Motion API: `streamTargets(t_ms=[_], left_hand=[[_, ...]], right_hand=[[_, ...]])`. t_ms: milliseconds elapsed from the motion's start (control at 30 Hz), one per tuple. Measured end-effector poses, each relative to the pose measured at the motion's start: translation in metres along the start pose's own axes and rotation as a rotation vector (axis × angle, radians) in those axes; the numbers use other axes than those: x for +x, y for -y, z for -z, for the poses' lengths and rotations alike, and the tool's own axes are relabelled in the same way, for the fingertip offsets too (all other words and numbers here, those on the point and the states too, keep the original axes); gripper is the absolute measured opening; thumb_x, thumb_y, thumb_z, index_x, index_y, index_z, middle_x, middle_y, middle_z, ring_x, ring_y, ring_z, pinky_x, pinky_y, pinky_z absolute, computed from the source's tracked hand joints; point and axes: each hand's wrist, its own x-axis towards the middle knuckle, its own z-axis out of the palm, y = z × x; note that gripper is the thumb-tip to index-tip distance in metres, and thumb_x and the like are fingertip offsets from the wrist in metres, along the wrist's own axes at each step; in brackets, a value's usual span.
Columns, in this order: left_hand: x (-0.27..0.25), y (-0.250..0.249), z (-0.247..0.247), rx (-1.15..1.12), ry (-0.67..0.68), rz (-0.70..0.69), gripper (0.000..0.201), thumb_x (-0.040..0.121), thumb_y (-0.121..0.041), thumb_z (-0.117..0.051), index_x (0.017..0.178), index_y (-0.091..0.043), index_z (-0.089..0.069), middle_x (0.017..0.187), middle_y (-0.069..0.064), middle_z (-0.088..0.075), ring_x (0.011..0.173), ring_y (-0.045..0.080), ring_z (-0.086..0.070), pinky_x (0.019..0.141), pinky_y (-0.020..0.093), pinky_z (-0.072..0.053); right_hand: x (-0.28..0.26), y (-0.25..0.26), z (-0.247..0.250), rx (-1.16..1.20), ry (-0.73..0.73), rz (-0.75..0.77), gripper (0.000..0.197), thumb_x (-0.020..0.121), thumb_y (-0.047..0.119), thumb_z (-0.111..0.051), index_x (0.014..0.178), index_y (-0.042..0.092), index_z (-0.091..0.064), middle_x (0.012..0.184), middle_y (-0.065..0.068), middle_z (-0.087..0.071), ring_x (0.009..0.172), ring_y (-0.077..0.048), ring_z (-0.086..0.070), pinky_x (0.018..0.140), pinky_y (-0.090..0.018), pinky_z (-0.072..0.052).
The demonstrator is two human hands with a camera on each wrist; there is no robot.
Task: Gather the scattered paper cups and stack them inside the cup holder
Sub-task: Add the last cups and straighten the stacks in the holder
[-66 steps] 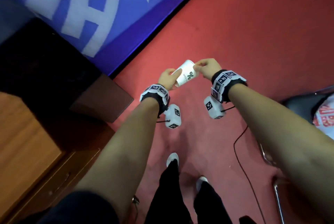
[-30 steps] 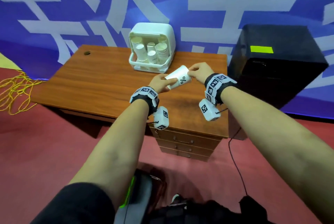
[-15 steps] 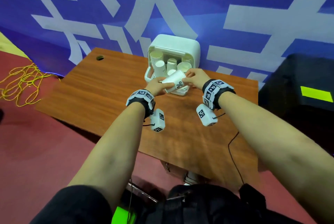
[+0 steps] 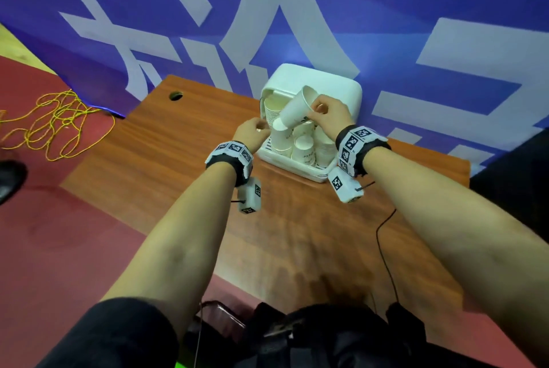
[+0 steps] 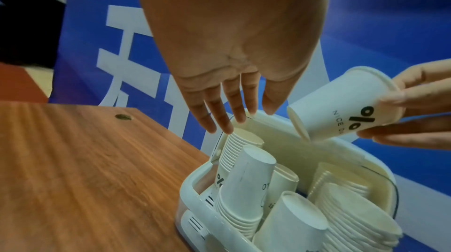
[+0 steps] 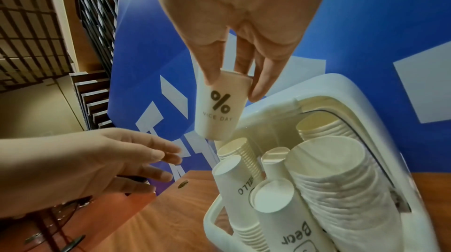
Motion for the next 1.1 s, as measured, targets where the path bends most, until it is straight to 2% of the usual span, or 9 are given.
streamTargets(t_ms=[200,333,467,567,667,767,833,967,1100], left_hand=[[0.045,0.015,0.009,0.194,0.052,-0.124,0.037,0.094,-0.017,-0.05,0.129,-0.006,-0.053,0.128,0.013,-0.057,0.116,0.029,-0.053,0.09,0.032,-0.039],[0.075,0.023,0.01,0.274,0.153,-0.186,0.052,0.091,-0.012,-0.047,0.143,-0.013,-0.039,0.121,0.012,-0.06,0.113,0.03,-0.054,0.09,0.034,-0.041],[0.098,0.029,0.013,0.428,0.274,-0.272,0.061,0.091,-0.014,-0.047,0.148,-0.02,-0.028,0.13,0.017,-0.053,0.115,0.034,-0.053,0.093,0.041,-0.045],[0.111,0.038,0.013,0.506,0.288,-0.295,0.056,0.093,-0.021,-0.045,0.146,-0.023,-0.029,0.129,0.017,-0.048,0.111,0.037,-0.054,0.091,0.048,-0.047],[0.118,0.052,0.012,0.557,0.289,-0.304,0.048,0.094,-0.02,-0.043,0.141,-0.021,-0.036,0.127,0.015,-0.043,0.106,0.038,-0.056,0.086,0.047,-0.048],[0.122,0.066,0.013,0.5,0.248,-0.351,0.058,0.095,-0.021,-0.042,0.148,-0.03,-0.023,0.126,0.013,-0.042,0.095,0.035,-0.057,0.077,0.043,-0.049],[0.126,0.07,0.014,0.507,0.244,-0.395,0.061,0.095,-0.021,-0.041,0.15,-0.034,-0.017,0.124,0.014,-0.043,0.091,0.034,-0.057,0.074,0.042,-0.049],[0.135,0.065,0.013,0.537,0.295,-0.366,0.059,0.094,-0.015,-0.04,0.147,-0.036,-0.024,0.129,0.015,-0.04,0.1,0.036,-0.056,0.08,0.045,-0.05],[0.131,0.068,0.006,0.555,0.272,-0.369,0.045,0.093,-0.011,-0.041,0.135,-0.026,-0.043,0.123,0.013,-0.044,0.103,0.035,-0.054,0.071,0.038,-0.045]], right_hand=[[0.02,0.006,-0.01,-0.021,-0.066,-0.017,0.018,0.082,0.035,-0.063,0.07,0.029,-0.052,0.07,0.006,-0.056,0.074,-0.023,-0.055,0.076,-0.04,-0.05],[0.024,0.01,-0.017,0.039,-0.164,-0.032,0.01,0.084,0.024,-0.063,0.078,0.021,-0.055,0.075,-0.004,-0.059,0.071,-0.017,-0.051,0.074,-0.034,-0.049],[0.024,0.017,-0.025,0.045,-0.246,-0.073,0.017,0.083,0.022,-0.063,0.071,0.026,-0.051,0.075,-0.003,-0.06,0.073,-0.02,-0.054,0.073,-0.03,-0.047],[0.024,0.02,-0.034,-0.002,-0.28,-0.114,0.02,0.08,0.033,-0.063,0.065,0.031,-0.049,0.068,0.006,-0.056,0.073,-0.022,-0.054,0.073,-0.035,-0.047],[0.02,0.02,-0.047,-0.055,-0.33,-0.125,0.02,0.077,0.044,-0.061,0.069,0.029,-0.05,0.067,0.007,-0.056,0.075,-0.026,-0.056,0.075,-0.041,-0.048],[0.016,0.022,-0.059,-0.038,-0.361,-0.114,0.023,0.083,0.039,-0.063,0.069,0.026,-0.05,0.064,0.01,-0.054,0.069,-0.017,-0.053,0.074,-0.034,-0.046],[0.014,0.023,-0.066,-0.014,-0.36,-0.101,0.019,0.086,0.033,-0.064,0.073,0.023,-0.054,0.066,0.006,-0.055,0.068,-0.015,-0.051,0.073,-0.033,-0.045],[0.01,0.026,-0.073,-0.038,-0.351,-0.089,0.021,0.088,0.029,-0.062,0.084,0.008,-0.061,0.078,-0.009,-0.064,0.078,-0.026,-0.058,0.075,-0.036,-0.048],[0.007,0.023,-0.075,-0.112,-0.315,-0.068,0.019,0.088,0.027,-0.062,0.084,0.008,-0.062,0.079,-0.009,-0.065,0.08,-0.026,-0.06,0.078,-0.041,-0.05]])
